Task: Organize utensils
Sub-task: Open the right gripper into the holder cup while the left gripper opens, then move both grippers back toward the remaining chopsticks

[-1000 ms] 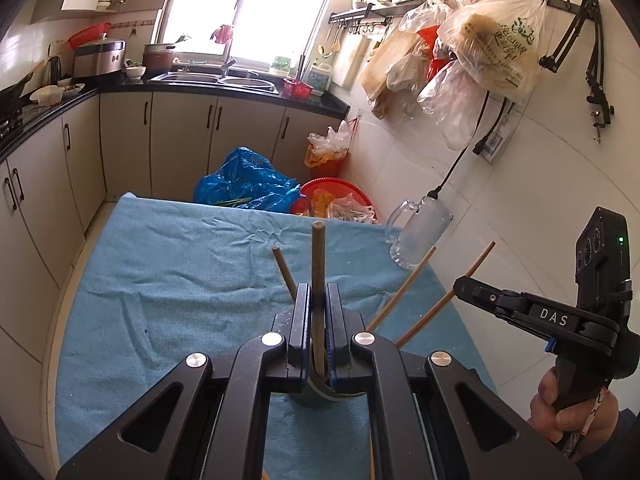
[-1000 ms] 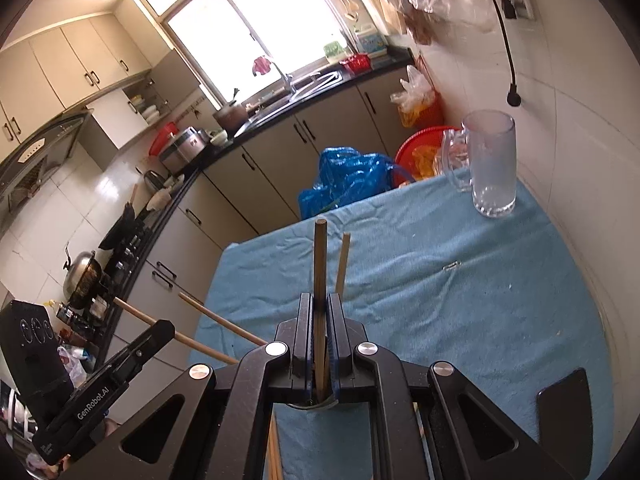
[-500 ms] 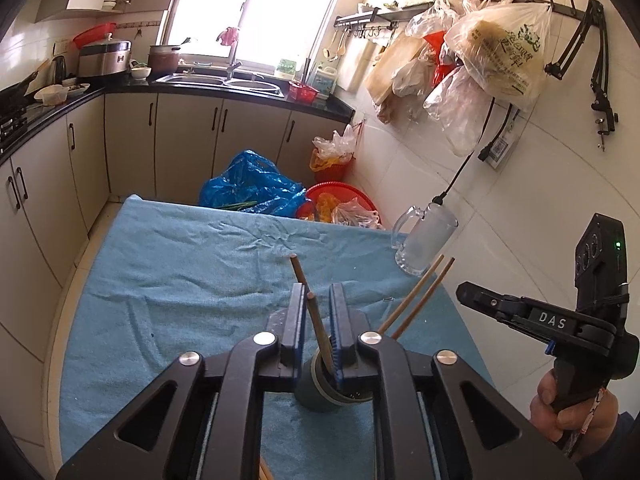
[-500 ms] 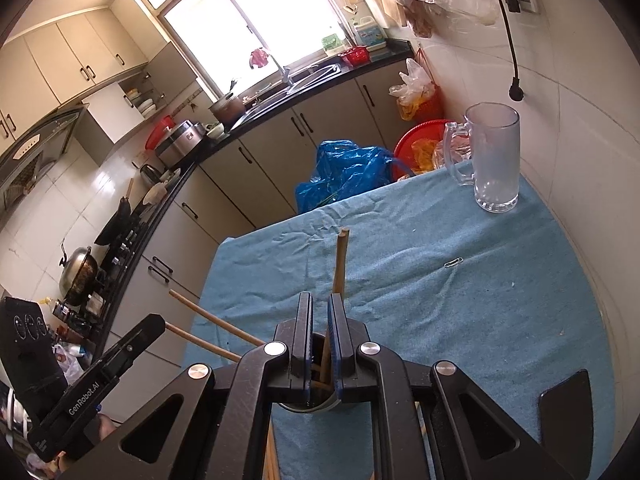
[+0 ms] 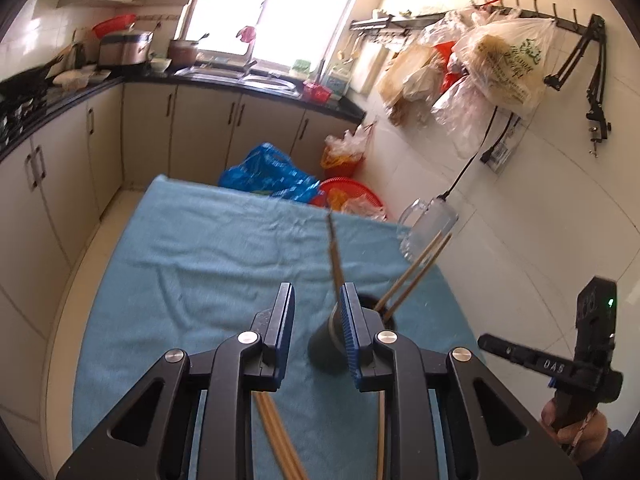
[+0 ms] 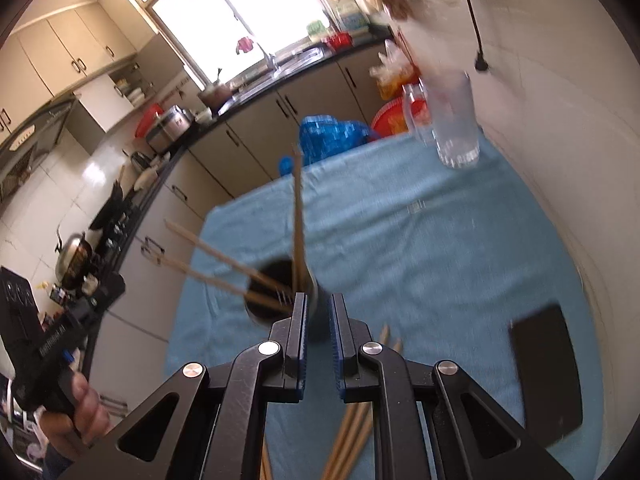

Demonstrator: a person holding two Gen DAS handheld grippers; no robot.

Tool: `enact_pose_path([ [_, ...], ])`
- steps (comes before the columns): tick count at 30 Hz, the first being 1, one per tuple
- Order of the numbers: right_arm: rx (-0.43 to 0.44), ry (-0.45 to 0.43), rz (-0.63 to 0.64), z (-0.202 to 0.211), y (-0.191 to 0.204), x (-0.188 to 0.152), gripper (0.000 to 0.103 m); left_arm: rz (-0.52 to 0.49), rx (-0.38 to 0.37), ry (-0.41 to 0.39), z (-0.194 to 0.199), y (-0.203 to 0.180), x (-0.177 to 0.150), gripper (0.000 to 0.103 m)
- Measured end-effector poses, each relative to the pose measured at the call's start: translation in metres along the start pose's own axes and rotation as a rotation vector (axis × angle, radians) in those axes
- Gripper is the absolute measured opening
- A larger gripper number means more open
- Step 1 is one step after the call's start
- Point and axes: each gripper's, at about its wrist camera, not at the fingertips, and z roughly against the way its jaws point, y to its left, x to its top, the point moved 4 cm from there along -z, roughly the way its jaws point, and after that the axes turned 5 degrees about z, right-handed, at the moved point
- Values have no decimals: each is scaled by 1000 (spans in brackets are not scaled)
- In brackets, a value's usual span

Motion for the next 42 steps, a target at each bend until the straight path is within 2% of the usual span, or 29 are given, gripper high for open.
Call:
enact_pose_path([
  [4, 12, 75, 15, -6, -11, -29, 11, 37, 55, 10, 13, 12, -23, 22],
  [6, 19, 105, 25, -13, -18, -36, 11, 77, 112, 23, 20, 20, -37, 22],
  [9, 26, 153, 30, -23, -30, -39, 11, 153, 140, 55, 33, 26, -62, 22],
  [10, 34, 156, 29, -25, -33, -39, 12, 157, 158, 62, 35, 27, -67, 22],
  [12, 44, 161, 26, -30, -38, -41, 21, 179, 203, 81, 41, 29, -83, 22],
  [18, 61, 260, 9, -63, -53, -59, 21, 205, 267, 130, 66, 25, -127, 22],
  [22, 48, 304, -29, -83, -62, -67, 21, 224, 257, 150, 73, 38, -134, 23],
  [26, 11, 319, -41, -98, -61, -71, 21, 196, 228, 190, 62, 48, -129, 26],
  [29, -31, 337, -77, -106, -62, -73, 21, 168, 178, 195, 62, 53, -123, 29],
  [33, -107, 341, -49, -118, -54, -76, 21, 116, 178, 214, 55, 63, -121, 30],
  [37, -171, 339, -54, -123, -53, -81, 21, 125, 145, 233, 45, 77, -117, 30],
  [40, -212, 337, -10, -123, -47, -81, 21, 134, 119, 262, 33, 83, -117, 30],
  [42, -230, 361, 4, -125, -44, -83, 10, 129, 99, 284, 23, 84, -118, 33],
])
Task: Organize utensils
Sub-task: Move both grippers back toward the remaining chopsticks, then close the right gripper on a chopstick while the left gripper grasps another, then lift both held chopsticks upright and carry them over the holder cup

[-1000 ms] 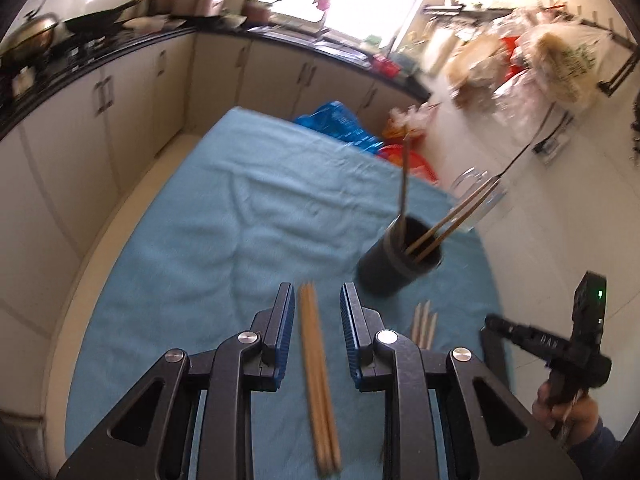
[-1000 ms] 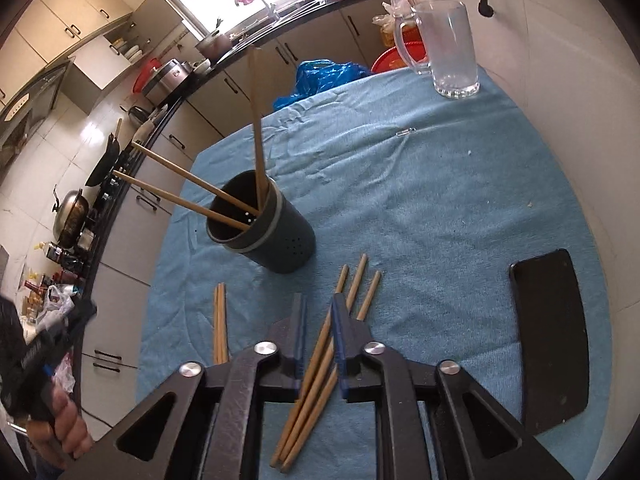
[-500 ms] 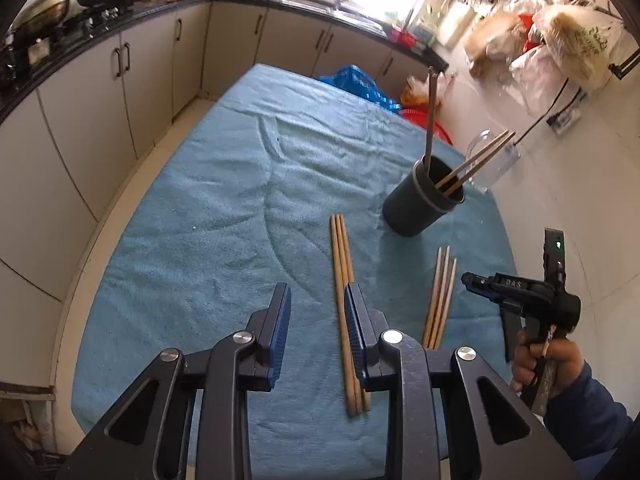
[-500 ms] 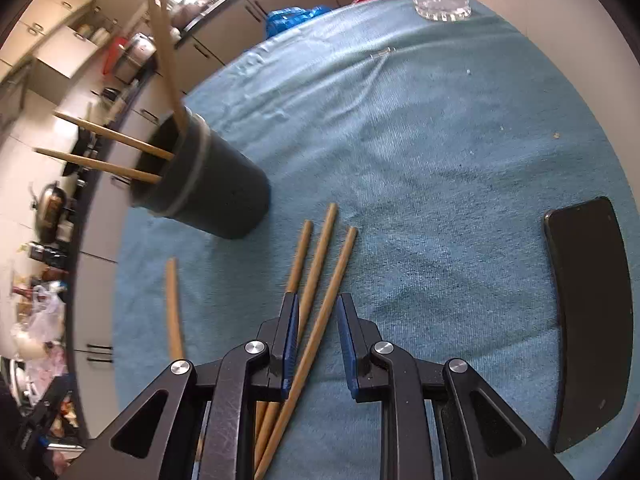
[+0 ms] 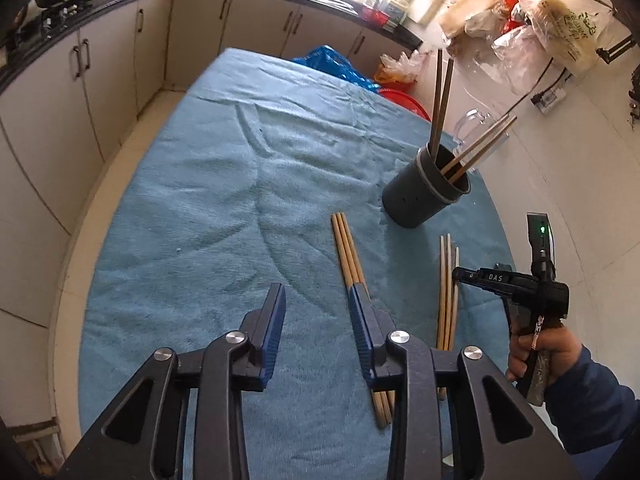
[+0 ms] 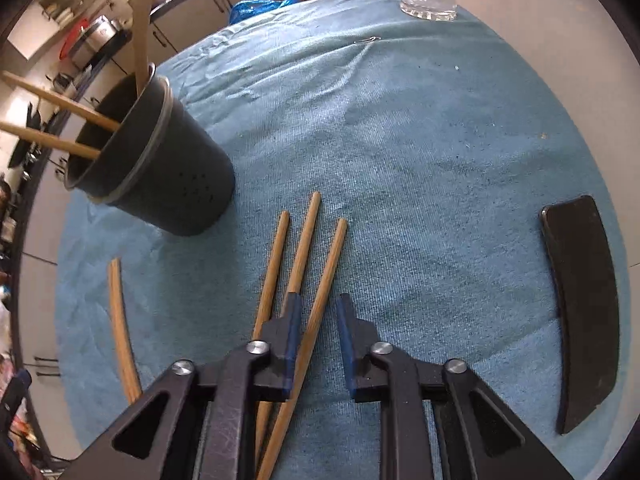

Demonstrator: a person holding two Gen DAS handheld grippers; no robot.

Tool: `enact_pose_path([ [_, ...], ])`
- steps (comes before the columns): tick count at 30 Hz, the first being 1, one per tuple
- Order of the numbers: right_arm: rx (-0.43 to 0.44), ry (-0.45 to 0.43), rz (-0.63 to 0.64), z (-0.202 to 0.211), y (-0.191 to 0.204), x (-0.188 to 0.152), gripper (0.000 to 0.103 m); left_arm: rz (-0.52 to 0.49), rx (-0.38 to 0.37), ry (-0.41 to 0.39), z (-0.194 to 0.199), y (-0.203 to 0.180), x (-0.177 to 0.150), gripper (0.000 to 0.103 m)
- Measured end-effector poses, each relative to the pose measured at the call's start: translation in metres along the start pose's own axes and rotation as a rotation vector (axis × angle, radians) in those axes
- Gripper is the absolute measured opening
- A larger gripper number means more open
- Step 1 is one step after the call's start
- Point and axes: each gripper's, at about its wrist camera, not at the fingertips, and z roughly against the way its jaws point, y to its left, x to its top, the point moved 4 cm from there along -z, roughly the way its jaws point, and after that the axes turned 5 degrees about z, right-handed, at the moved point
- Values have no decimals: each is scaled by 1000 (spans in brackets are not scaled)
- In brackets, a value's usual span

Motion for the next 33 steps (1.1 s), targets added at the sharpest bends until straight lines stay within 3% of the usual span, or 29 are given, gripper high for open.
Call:
enact_pose_path([
  [7, -64, -7, -8, 14, -19, -25, 7, -52, -46, 106, -49, -12, 2, 35],
  [11, 7, -67, -28, 38, -25, -35, 7, -32, -45, 142, -73, -19, -1, 35],
  [13, 32, -104, -16, 50, -24, -35, 7, -20, -27, 159, -86, -23, -2, 35],
  [18, 81, -156, 56, 72, -19, -30, 7, 16, 36, 196, -109, -31, -8, 23],
  [23, 126, -167, 114, 80, -17, -22, 7, 38, 133, 194, -120, -34, -12, 16],
  [33, 179, -156, 159, 78, -27, -7, 7, 53, 218, 158, -131, -38, 4, 16],
])
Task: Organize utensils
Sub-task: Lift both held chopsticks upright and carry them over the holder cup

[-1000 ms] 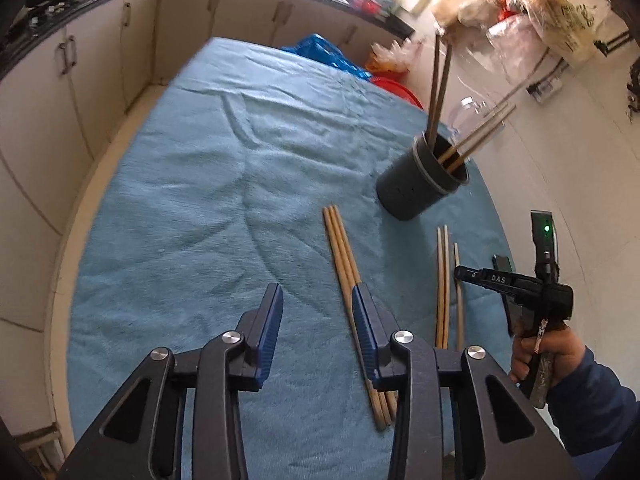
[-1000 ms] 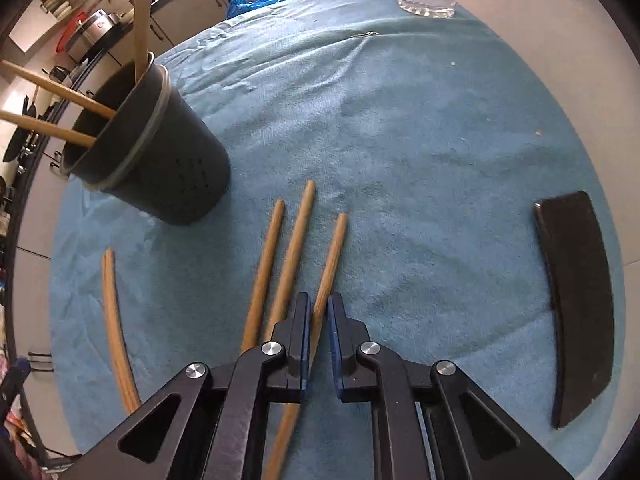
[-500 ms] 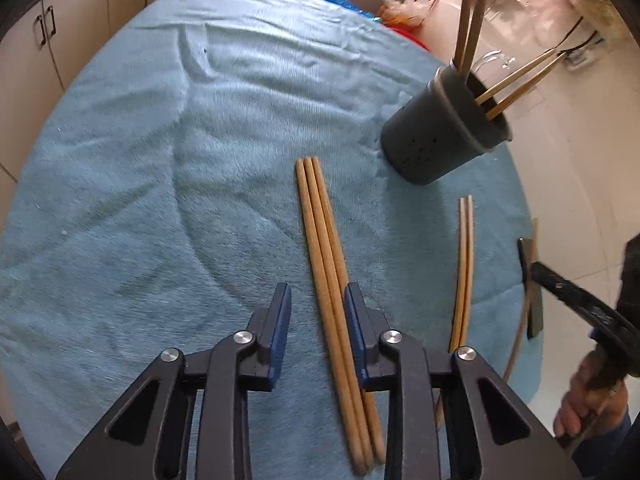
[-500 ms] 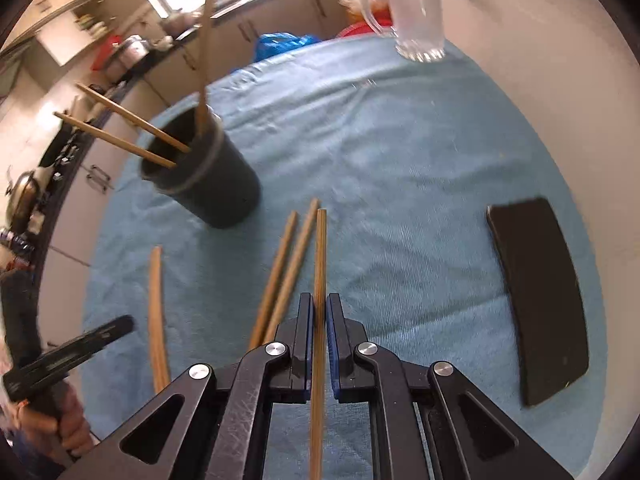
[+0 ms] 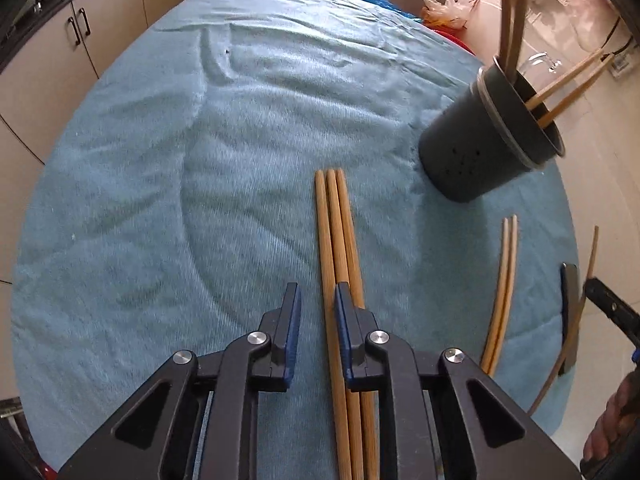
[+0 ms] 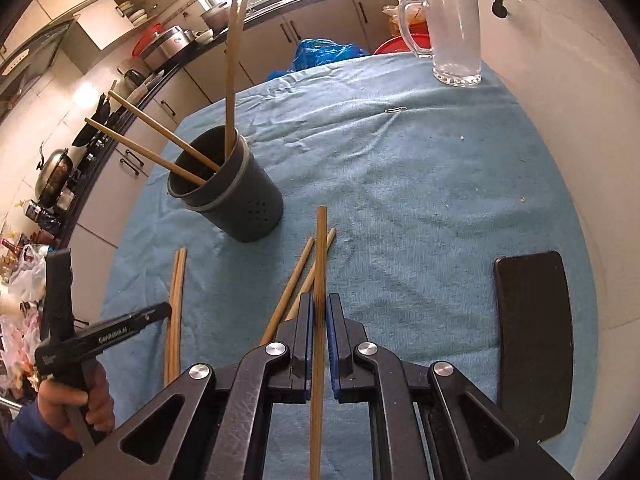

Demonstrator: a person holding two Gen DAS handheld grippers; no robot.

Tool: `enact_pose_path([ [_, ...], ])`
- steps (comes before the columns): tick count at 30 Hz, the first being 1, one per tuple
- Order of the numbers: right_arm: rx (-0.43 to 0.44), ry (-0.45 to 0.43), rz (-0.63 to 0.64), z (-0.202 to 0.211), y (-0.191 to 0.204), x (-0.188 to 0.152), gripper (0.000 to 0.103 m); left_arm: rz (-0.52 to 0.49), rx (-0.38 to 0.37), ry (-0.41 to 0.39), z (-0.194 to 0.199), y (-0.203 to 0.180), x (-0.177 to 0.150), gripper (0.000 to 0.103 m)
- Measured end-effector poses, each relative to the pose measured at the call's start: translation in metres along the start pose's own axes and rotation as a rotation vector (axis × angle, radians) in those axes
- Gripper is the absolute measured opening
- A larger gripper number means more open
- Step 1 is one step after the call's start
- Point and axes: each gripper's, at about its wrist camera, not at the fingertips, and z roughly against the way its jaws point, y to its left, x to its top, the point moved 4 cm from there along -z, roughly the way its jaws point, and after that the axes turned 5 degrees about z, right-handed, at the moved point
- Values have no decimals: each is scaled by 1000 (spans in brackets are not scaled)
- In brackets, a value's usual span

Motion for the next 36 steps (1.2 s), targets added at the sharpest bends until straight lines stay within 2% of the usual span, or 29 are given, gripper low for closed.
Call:
enact_pose_path([
  [5, 9, 9, -3, -1, -6, 0, 7, -41, 37, -16, -7, -8, 14, 16],
  [8, 14, 12, -5, -2, -8, -1, 7, -56, 54, -37, -9, -10, 16, 7],
  [12, 23, -3, -7, 1, -7, 1, 7, -30, -4, -64, -3, -6, 10, 6],
  [22, 45, -120, 3, 34, 13, 10, 7, -91, -121, -266, 74, -16, 4, 6],
  [28, 46, -185, 1, 55, 25, 9, 7, -121, -153, -322, 113, -14, -1, 6],
  [36, 43, -243, 1, 70, 39, 10, 7, -139, -178, -373, 145, -11, -5, 6],
])
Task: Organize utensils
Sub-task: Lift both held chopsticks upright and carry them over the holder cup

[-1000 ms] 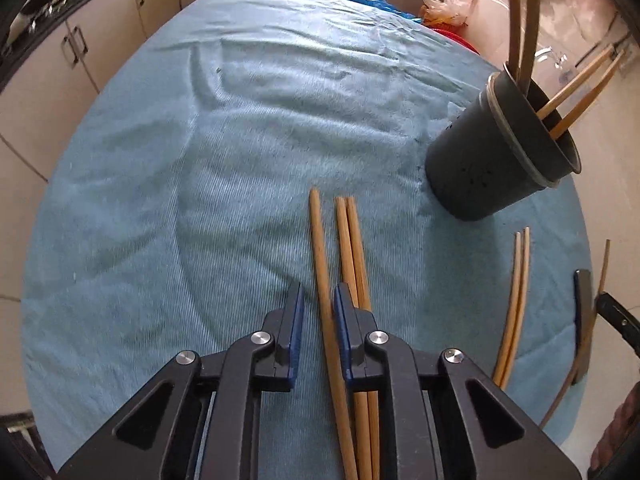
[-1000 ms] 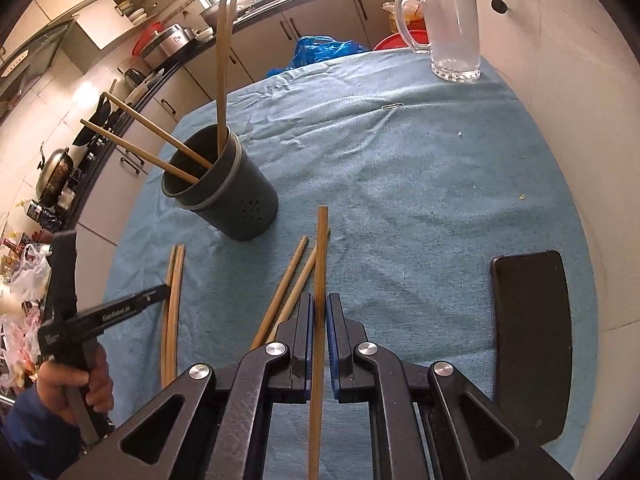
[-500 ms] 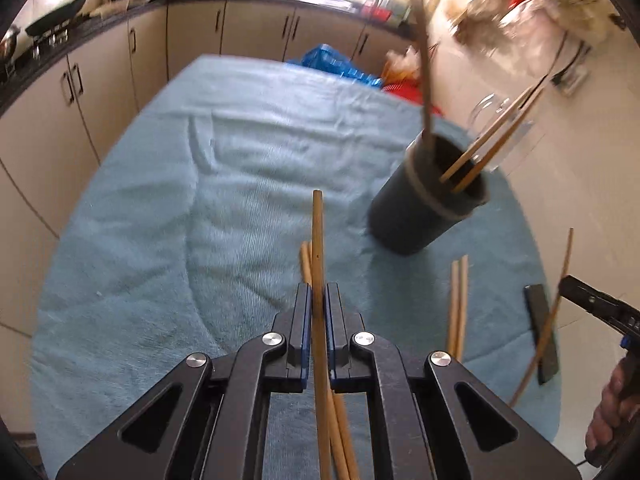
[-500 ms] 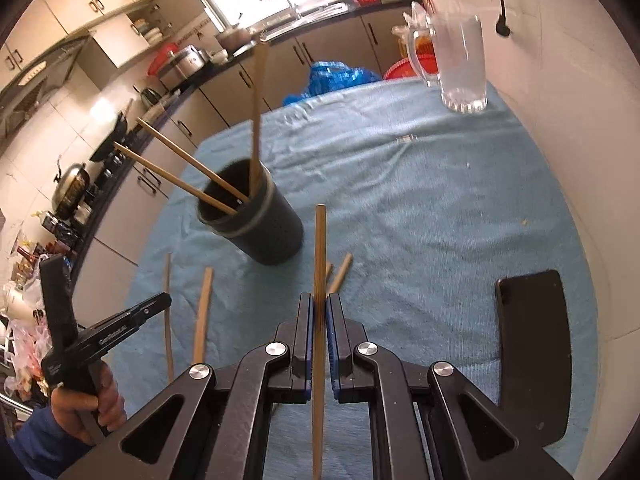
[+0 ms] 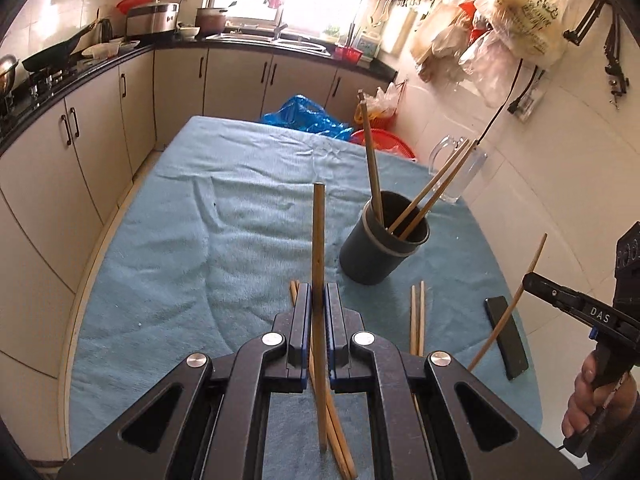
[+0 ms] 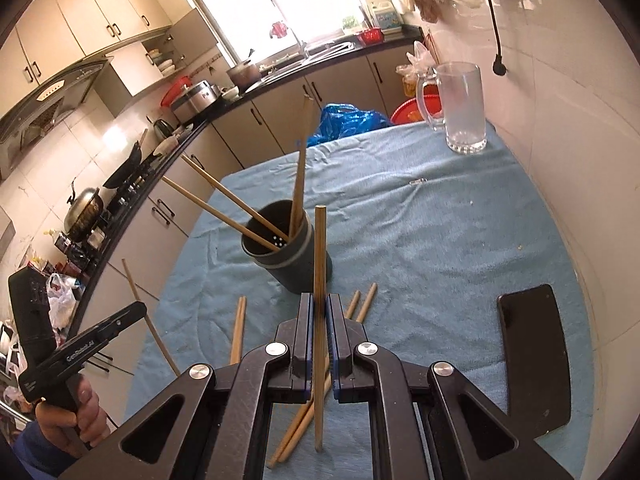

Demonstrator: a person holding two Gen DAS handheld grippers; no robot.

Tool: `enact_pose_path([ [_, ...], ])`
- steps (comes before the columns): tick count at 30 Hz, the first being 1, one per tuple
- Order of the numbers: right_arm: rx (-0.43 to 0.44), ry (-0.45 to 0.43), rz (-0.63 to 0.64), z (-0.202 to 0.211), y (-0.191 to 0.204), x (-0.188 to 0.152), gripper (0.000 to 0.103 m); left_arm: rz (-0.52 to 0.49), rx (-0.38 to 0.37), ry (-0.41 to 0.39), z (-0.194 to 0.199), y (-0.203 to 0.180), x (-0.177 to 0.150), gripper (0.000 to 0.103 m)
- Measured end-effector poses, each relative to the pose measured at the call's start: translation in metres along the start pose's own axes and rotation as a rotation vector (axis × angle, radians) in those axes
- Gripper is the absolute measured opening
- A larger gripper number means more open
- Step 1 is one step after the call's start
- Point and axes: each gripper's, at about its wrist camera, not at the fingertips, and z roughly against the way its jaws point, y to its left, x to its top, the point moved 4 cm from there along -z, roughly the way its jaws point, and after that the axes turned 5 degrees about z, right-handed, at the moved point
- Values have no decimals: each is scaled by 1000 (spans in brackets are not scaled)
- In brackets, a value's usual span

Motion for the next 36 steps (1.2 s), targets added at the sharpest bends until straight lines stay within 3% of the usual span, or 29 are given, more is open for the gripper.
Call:
enact_pose_path([
  [16, -15, -52, 49, 23, 19, 17, 7, -1, -45, -68, 14, -6, 15, 6],
  [36, 1, -122, 4, 53, 15, 37, 7, -19, -69, -126, 30, -18, 42, 6],
])
